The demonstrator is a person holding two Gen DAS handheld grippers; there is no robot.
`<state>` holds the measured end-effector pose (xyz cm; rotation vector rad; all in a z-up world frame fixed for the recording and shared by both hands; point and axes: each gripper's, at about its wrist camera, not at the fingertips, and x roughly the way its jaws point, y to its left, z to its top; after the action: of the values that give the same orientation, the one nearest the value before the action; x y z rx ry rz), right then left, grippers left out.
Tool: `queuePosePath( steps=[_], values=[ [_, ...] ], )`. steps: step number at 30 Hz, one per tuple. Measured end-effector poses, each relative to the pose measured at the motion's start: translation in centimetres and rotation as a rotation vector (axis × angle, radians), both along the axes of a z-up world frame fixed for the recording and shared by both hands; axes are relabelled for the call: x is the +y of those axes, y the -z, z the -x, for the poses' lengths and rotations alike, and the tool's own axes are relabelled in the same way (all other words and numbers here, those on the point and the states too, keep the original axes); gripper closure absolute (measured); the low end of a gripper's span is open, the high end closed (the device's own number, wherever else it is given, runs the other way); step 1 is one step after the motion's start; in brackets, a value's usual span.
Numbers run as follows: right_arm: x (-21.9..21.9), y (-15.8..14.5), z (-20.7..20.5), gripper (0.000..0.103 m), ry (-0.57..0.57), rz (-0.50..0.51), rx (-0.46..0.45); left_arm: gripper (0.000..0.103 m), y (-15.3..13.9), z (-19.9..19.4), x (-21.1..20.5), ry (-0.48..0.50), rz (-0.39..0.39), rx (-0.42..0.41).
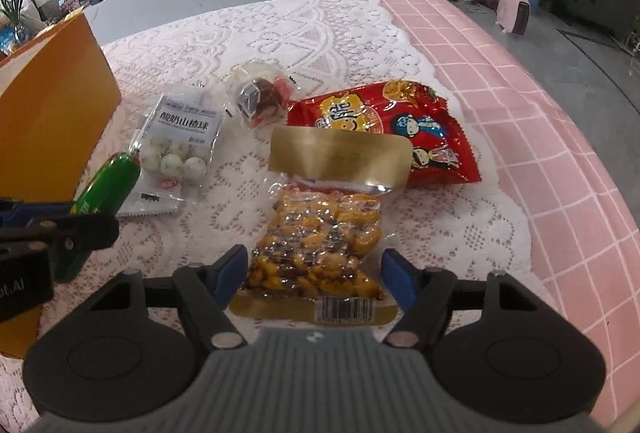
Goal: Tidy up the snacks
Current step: 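Lift the green sausage stick with the left tool while the right tool lifts the nut bag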
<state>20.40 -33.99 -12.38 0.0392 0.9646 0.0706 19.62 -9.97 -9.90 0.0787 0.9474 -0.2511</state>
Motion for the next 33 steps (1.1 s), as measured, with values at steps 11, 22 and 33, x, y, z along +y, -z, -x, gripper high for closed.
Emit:
queuePosePath(
  steps=[11, 22, 33],
  values=[
    [-0.7, -2.7, 2.1, 0.071, 0.036, 0.001, -0.143, 0.078, -0.4, 0.9, 0.0, -0.007, -0.002, 0.005],
    [0.7, -5.1, 4.2, 0.093, -0.038, -0.016, -0.159, 0.078, -1.1, 1.7, 0.9, -0.037, -0.004, -0.005],
    [2.7, -5.1, 4.2, 0.067, -0.139, -0.022, -0.204, 0.078, -2.0, 2.1, 2.4, -0.076, 0.013, -0.024]
  ],
)
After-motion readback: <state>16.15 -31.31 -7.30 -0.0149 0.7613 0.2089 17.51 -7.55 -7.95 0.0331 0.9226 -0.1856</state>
